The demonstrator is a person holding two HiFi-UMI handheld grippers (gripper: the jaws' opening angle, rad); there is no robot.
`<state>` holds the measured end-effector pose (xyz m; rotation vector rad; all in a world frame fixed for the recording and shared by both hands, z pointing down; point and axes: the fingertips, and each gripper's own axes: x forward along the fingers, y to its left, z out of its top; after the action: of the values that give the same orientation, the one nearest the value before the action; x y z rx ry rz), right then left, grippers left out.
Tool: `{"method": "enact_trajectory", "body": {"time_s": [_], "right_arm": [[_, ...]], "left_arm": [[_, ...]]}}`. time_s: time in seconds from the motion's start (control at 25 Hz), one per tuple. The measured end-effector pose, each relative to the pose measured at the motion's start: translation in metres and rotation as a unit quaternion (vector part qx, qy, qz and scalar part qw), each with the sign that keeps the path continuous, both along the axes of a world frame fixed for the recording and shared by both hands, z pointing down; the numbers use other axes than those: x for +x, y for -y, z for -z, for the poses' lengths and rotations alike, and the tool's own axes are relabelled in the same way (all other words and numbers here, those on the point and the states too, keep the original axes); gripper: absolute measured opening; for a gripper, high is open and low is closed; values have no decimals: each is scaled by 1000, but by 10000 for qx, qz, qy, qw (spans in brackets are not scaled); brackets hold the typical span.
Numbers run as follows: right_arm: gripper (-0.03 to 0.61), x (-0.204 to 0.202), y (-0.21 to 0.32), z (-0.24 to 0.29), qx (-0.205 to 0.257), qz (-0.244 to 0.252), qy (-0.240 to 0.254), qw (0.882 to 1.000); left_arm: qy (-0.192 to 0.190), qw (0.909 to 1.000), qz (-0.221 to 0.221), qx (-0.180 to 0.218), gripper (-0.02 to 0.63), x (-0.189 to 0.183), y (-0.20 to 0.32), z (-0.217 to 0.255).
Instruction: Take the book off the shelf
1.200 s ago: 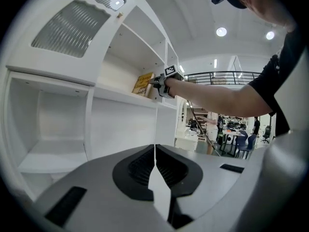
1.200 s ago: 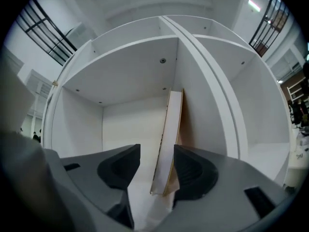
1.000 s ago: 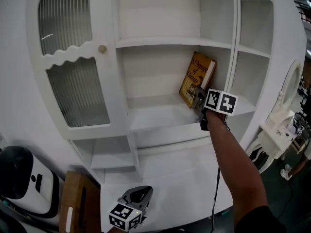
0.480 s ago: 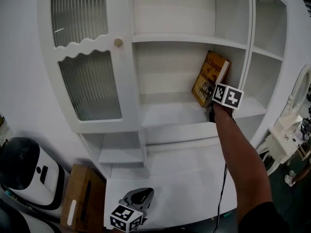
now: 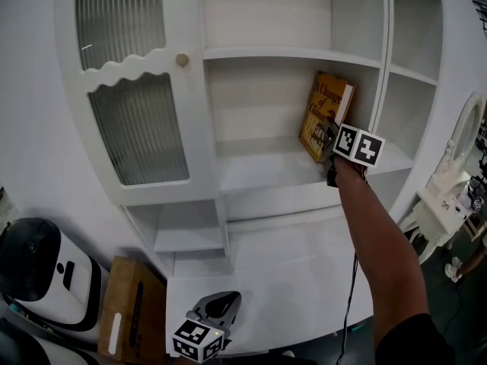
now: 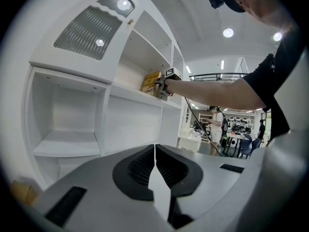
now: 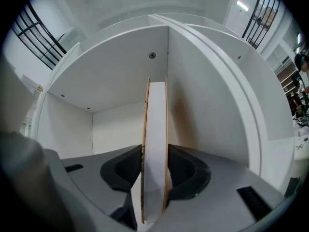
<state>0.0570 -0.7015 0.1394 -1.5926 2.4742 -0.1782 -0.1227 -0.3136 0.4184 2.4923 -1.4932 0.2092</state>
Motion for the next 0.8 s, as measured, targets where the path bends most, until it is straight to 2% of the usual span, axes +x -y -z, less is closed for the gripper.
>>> {"method": "enact_trajectory", "body": {"time_s": [0.48, 0.8], "right_arm": [[161, 2, -71, 15, 251, 237, 142, 9993], [161, 25, -136, 20, 436, 209, 418, 9980]], "left_arm": [[-82, 9996, -258, 123, 18, -15, -13, 4], [-105, 9976, -675, 148, 18, -14, -25, 3]]}}
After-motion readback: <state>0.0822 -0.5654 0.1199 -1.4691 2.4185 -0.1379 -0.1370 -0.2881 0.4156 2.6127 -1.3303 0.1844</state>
